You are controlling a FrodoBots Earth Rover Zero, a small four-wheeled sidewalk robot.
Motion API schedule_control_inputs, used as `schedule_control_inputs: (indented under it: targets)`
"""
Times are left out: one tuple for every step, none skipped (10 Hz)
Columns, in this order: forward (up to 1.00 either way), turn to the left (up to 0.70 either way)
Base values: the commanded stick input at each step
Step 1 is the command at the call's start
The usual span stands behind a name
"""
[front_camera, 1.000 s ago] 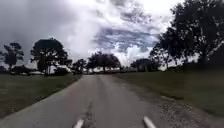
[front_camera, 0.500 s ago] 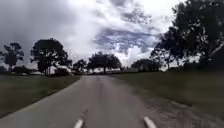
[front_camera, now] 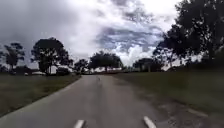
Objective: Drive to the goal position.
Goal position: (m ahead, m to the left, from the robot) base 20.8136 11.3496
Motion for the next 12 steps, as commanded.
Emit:
schedule_control_inputs:
  targets:
    - [0.7, 0.21]
    - [0.7, 0.35]
    - [0.7, 0.31]
    - [0.7, 0.12]
    - [0.7, 0.0]
    - [0.7, 0.0]
    - [0.7, 0.0]
    - [0.7, 0.0]
    - [0.7, 0.0]
    - [0.7, 0.0]
    - [0.7, 0.0]
    - [0.7, 0.0]
